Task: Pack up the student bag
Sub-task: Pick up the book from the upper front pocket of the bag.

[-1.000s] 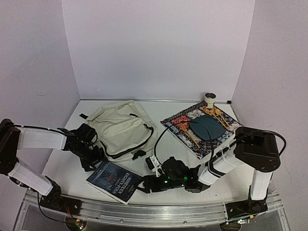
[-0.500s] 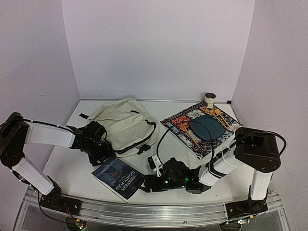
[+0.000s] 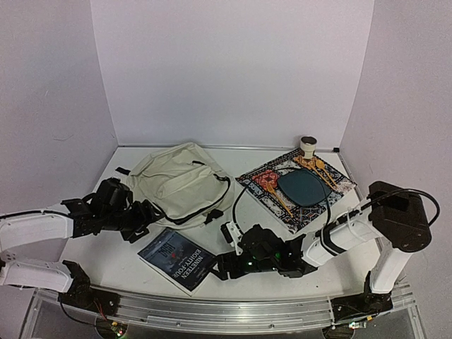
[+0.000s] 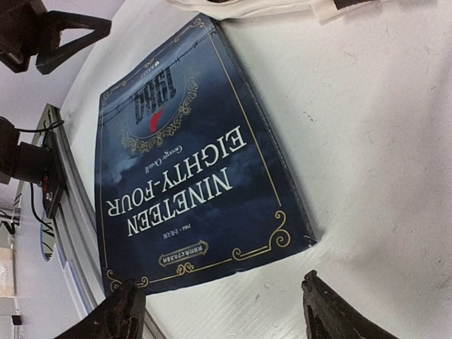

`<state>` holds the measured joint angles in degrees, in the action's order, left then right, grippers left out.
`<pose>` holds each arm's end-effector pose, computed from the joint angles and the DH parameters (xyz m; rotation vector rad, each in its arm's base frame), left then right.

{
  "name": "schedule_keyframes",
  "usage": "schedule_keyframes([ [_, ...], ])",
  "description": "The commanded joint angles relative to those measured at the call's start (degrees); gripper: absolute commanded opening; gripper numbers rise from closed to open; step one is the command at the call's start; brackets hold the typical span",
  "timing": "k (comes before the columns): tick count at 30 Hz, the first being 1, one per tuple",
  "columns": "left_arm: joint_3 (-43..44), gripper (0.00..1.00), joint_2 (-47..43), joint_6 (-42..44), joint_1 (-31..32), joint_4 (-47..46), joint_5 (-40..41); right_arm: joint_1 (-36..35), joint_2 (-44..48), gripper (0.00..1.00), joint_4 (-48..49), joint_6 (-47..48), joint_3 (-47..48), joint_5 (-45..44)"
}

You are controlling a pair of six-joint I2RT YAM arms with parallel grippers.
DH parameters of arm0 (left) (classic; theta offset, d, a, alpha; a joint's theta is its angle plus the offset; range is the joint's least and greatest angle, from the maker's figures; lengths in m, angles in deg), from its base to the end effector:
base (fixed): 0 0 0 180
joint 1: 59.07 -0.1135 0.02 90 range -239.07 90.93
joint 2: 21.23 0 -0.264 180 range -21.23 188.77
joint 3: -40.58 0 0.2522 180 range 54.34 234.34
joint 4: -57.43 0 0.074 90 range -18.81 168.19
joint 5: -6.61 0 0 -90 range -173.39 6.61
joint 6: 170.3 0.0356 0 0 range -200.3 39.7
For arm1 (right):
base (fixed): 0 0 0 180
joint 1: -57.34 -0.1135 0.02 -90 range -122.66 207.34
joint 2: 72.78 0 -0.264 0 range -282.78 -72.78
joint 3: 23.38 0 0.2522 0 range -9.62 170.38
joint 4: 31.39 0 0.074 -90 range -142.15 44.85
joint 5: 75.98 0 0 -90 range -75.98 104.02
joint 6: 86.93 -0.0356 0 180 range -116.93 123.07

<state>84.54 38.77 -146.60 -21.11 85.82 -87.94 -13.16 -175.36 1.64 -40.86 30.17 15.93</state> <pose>0.1627 -0.1305 0.1958 -0.5860 2.4958 -0.9125 0.1151 0.3286 0.1505 -0.5093 2.0419 1.3521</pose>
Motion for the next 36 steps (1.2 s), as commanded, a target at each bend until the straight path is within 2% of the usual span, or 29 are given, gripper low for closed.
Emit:
schedule_keyframes([
  [1,-3.8,0.79,-5.3,-7.5,0.3,4.4,-2.2,0.1,2.7,0.77,-3.8,3.8,1.9,-1.8],
  [8,-7.6,0.77,-10.7,-12.2,0.9,12.4,-4.0,0.1,3.7,0.78,-4.3,4.9,1.6,-1.9],
  [17,-9.1,0.69,-9.2,-17.6,5.4,12.2,-2.4,0.1,3.9,0.79,-4.5,5.8,2.1,-1.9],
  [25,-12.4,0.54,-3.6,-22.1,9.8,0.6,-3.3,0.1,3.6,0.78,-4.6,5.9,2.5,-1.9],
  [32,-12.4,0.44,0.3,-23.8,11.8,-4.5,-1.3,0.1,4.1,0.78,-4.6,5.9,2.1,-1.9],
  [36,-12.7,0.31,1.7,-24.9,13.2,-6.8,-0.9,0.1,4.2,0.78,-4.5,5.8,1.8,-1.9],
])
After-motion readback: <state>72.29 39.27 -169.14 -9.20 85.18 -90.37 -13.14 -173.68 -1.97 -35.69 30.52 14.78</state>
